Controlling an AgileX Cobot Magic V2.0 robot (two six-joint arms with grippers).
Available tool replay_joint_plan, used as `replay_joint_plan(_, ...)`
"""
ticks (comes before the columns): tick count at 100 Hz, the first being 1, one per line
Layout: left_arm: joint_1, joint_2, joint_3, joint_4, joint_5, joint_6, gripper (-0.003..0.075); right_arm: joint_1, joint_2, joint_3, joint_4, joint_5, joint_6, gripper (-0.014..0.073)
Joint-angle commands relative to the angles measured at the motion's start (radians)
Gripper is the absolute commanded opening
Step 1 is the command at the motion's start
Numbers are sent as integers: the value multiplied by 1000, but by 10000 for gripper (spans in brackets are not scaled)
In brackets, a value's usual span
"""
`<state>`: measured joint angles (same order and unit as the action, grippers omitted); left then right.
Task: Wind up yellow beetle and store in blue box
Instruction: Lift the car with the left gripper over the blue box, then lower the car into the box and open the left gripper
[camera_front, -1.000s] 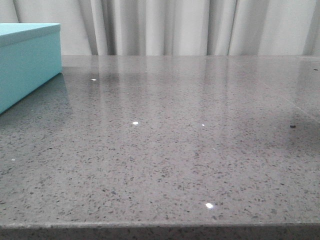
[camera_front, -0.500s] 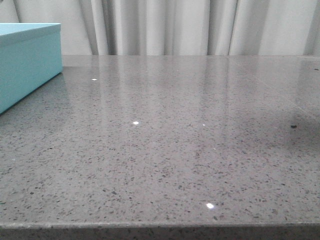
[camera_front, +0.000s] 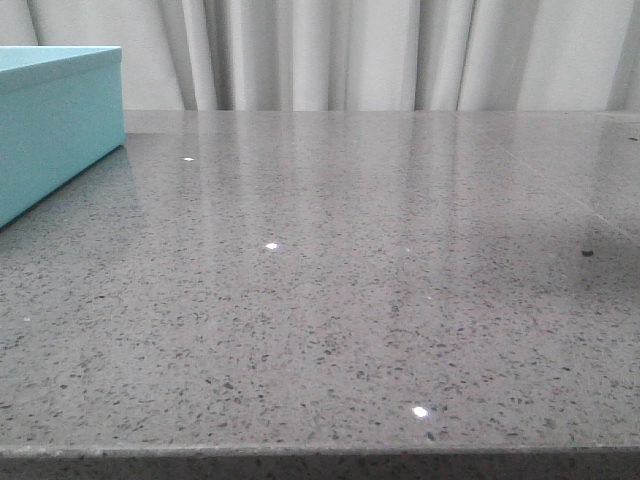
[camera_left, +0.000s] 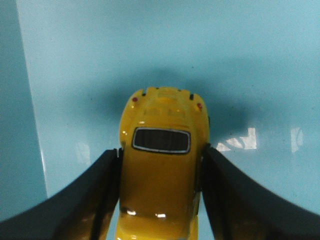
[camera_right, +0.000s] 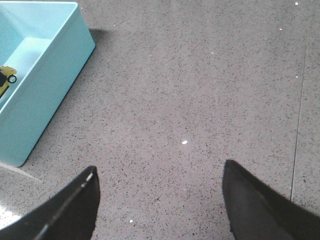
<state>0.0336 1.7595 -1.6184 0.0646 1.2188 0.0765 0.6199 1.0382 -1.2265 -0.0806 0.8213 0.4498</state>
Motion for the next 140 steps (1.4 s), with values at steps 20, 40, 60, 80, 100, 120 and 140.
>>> replay_joint_plan(20, 0, -49, -23, -15, -44, -13, 498, -1, -19, -26, -17, -68, -7, 517)
replay_joint_plan(40, 0, -67, -27, -23, -57, -4, 494, -1, -25, -26, -17, -69, -41, 517)
replay_joint_plan(60, 0, -199, -23, -156, -163, 58, 380, -1, -97, -6, -49, -79, -82, 390)
replay_joint_plan(80, -2, -367, 20, -208, -200, 77, 79, -1, -199, 76, -87, -77, -82, 15)
replay_joint_plan(100, -2, -563, 152, -221, -235, 77, -18, -1, -318, 189, -110, -92, -82, -64)
replay_joint_plan(120, -2, -780, 368, -257, -318, 77, -18, -1, -467, 311, -162, -151, -82, -64)
replay_joint_plan(140, -2, -1017, 625, -307, -441, 77, -18, -1, -608, 427, -189, -200, -82, -64)
